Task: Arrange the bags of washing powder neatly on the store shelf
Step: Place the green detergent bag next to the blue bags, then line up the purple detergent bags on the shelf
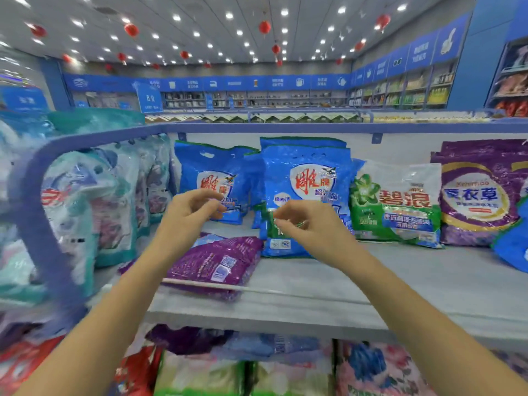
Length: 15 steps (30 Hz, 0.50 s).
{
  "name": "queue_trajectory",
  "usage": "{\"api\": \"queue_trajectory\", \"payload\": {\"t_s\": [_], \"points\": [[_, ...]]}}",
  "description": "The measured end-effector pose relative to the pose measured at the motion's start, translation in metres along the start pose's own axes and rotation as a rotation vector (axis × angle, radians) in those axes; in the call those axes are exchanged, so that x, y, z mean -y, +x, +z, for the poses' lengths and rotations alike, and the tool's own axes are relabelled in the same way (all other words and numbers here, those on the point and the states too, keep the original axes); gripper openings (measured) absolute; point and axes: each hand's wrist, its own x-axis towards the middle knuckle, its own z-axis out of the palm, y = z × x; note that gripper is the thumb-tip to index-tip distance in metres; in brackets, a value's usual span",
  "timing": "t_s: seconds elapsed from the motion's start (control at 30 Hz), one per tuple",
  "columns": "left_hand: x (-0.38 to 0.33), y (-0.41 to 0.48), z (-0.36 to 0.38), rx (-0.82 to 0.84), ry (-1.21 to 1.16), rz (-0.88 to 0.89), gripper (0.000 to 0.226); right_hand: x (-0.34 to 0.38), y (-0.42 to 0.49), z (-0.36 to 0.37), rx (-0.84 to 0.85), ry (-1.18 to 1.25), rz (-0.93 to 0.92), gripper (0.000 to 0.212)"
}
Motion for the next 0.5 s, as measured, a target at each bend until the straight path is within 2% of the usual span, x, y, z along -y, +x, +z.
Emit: {"api": "queue_trajectory", "payload": {"t_s": [0.13,0.23,0.4,0.5], "points": [[0.031,-0.008,-0.035,-0.033,0.091,-0.021,0.018,0.021,0.000,0.060,0.215,-0.128,-0.010,0.020],[0.048,-0.015,-0.053,-0.081,0.130,-0.003,0.016,0.032,0.004,0.096,0.333,-0.225,-0.005,0.038],[0.075,-0.021,-0.071,-0.143,0.098,-0.011,0.032,0.039,0.021,0.120,0.491,-0.451,0.046,0.061],[0.084,-0.020,-0.077,-0.153,0.049,-0.029,0.034,0.035,0.031,0.130,0.552,-0.547,0.106,0.082]]}}
